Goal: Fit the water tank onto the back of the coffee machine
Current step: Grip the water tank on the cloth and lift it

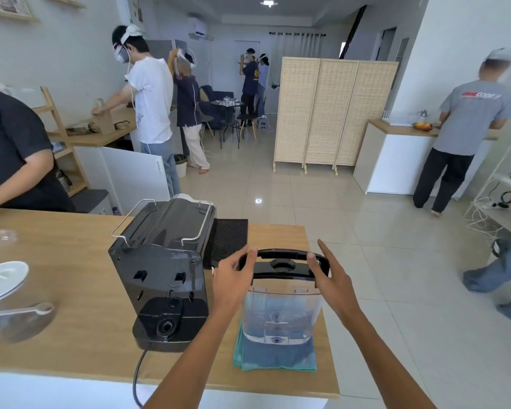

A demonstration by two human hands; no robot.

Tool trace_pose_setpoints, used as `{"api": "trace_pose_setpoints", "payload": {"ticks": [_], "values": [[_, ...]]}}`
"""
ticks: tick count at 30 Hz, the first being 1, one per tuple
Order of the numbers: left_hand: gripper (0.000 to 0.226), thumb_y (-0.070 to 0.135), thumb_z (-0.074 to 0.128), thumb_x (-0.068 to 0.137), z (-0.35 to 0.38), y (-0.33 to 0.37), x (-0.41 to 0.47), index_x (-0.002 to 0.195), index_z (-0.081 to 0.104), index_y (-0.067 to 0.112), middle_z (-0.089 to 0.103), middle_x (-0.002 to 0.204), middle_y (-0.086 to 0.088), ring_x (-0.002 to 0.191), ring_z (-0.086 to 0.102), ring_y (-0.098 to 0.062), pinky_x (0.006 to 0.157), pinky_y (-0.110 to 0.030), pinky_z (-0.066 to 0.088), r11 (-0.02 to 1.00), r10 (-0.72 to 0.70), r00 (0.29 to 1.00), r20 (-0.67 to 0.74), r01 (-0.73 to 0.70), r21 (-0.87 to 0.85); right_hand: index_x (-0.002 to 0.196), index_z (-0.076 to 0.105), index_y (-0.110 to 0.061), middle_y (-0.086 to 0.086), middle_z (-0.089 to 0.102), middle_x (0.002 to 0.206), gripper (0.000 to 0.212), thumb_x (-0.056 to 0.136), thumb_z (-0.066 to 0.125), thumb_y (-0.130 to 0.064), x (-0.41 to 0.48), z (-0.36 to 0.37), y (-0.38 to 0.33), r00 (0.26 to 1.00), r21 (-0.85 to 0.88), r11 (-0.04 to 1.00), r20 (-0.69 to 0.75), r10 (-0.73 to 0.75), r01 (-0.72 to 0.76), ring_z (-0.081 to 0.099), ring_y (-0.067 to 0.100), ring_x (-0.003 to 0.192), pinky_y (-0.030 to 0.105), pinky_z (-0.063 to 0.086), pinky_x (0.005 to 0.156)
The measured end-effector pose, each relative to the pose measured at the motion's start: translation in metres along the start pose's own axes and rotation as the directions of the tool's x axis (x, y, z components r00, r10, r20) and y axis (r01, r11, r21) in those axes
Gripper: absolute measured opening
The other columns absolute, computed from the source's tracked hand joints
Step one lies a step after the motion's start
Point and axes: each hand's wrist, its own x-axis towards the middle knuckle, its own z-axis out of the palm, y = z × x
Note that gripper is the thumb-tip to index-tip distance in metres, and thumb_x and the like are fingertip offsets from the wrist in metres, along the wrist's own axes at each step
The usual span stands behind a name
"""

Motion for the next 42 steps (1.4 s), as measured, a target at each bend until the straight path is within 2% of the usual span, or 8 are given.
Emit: {"api": "trace_pose_setpoints", "payload": {"ticks": [4, 12, 18, 21, 26, 29, 33, 42], "values": [[0.067, 0.072, 0.054, 0.081, 0.002, -0.005, 0.001, 0.14, 0.055, 0.04, 0.072, 0.122, -0.006, 0.117, 0.062, -0.028, 0.105, -0.051, 0.047, 0.998, -0.048, 0.997, 0.052, 0.047, 0.03, 0.15, 0.031, -0.042, -0.004, 0.038, 0.156, 0.071, 0.085, 0.045, -0.065, 0.0, -0.001, 0.001, 1.0, 0.01, 1.0, 0.002, 0.009, -0.009, 0.036, 0.024, 0.142, 0.039, 0.033, 0.112], [0.05, 0.052, 0.055, 0.092, 0.001, -0.008, 0.004, 0.142, 0.05, 0.048, 0.052, 0.057, 0.012, 0.059, 0.046, 0.0, 0.077, -0.03, 0.043, 0.997, -0.077, 0.993, 0.093, 0.078, -0.002, 0.147, 0.038, -0.043, -0.008, 0.041, 0.154, 0.073, 0.08, 0.05, -0.068, -0.002, 0.001, 0.0, 0.999, 0.073, 0.997, -0.015, 0.03, -0.029, 0.036, 0.021, 0.142, 0.039, 0.032, 0.113], [0.054, 0.051, 0.05, 0.097, 0.004, -0.003, -0.003, 0.149, 0.035, 0.049, 0.05, 0.112, 0.03, 0.11, 0.042, 0.002, 0.1, -0.033, 0.036, 0.994, -0.108, 0.991, 0.081, 0.109, -0.005, 0.145, 0.04, -0.047, -0.007, 0.046, 0.151, 0.074, 0.075, 0.049, -0.073, -0.001, 0.0, 0.004, 0.999, 0.113, 0.993, 0.012, 0.035, -0.036, 0.04, 0.021, 0.139, 0.039, 0.033, 0.112], [0.046, 0.052, 0.044, 0.1, 0.006, 0.0, -0.007, 0.146, 0.039, 0.049, 0.045, 0.08, 0.029, 0.078, 0.047, 0.013, 0.076, -0.016, 0.037, 0.994, -0.108, 0.993, 0.057, 0.108, 0.015, 0.142, 0.041, -0.051, -0.003, 0.052, 0.147, 0.073, 0.075, 0.045, -0.078, -0.001, 0.0, 0.005, 0.999, 0.126, 0.991, 0.002, 0.048, -0.047, 0.046, 0.023, 0.135, 0.038, 0.037, 0.109], [0.051, 0.057, 0.045, 0.097, 0.005, -0.001, -0.006, 0.147, 0.041, 0.046, 0.035, 0.042, 0.015, 0.055, 0.043, -0.006, 0.071, -0.029, 0.041, 0.994, -0.1, 0.994, 0.041, 0.098, 0.046, 0.142, 0.044, -0.048, -0.006, 0.049, 0.149, 0.056, 0.088, 0.053, -0.061, 0.0, 0.002, 0.004, 0.997, 0.179, 0.982, -0.027, 0.069, -0.064, 0.041, 0.02, 0.138, 0.032, 0.035, 0.106], [0.051, 0.051, 0.045, 0.099, 0.006, -0.003, -0.002, 0.148, 0.036, 0.048, 0.051, 0.062, 0.011, 0.069, 0.053, -0.009, 0.073, -0.026, 0.041, 0.997, -0.076, 0.994, 0.078, 0.073, 0.041, 0.145, 0.037, -0.05, -0.006, 0.046, 0.152, 0.056, 0.091, 0.052, -0.056, 0.003, 0.001, 0.006, 0.998, 0.175, 0.982, 0.013, 0.066, -0.067, 0.041, 0.02, 0.138, 0.031, 0.034, 0.103], [0.056, 0.048, 0.046, 0.1, 0.001, -0.009, -0.004, 0.153, 0.029, 0.046, 0.046, 0.152, 0.006, 0.141, 0.037, -0.016, 0.113, -0.038, 0.028, 0.998, -0.066, 0.983, 0.174, 0.067, 0.0, 0.147, 0.022, -0.057, -0.002, 0.045, 0.152, 0.072, 0.081, 0.047, -0.073, 0.0, -0.006, 0.015, 0.99, 0.132, 0.989, 0.128, 0.051, -0.068, 0.042, 0.02, 0.136, 0.036, 0.034, 0.109], [0.073, 0.047, 0.053, 0.098, -0.012, -0.029, -0.018, 0.149, 0.004, 0.06, 0.041, 0.099, 0.032, 0.086, 0.05, 0.004, 0.086, -0.026, 0.037, 0.982, -0.007, 0.95, 0.312, -0.053, 0.181, 0.153, -0.003, -0.046, -0.014, 0.03, 0.156, 0.086, 0.086, 0.051, -0.055, -0.01, -0.01, 0.038, 0.951, -0.055, 0.997, 0.306, -0.037, 0.056, 0.038, 0.023, 0.141, 0.026, 0.032, 0.106]]}}
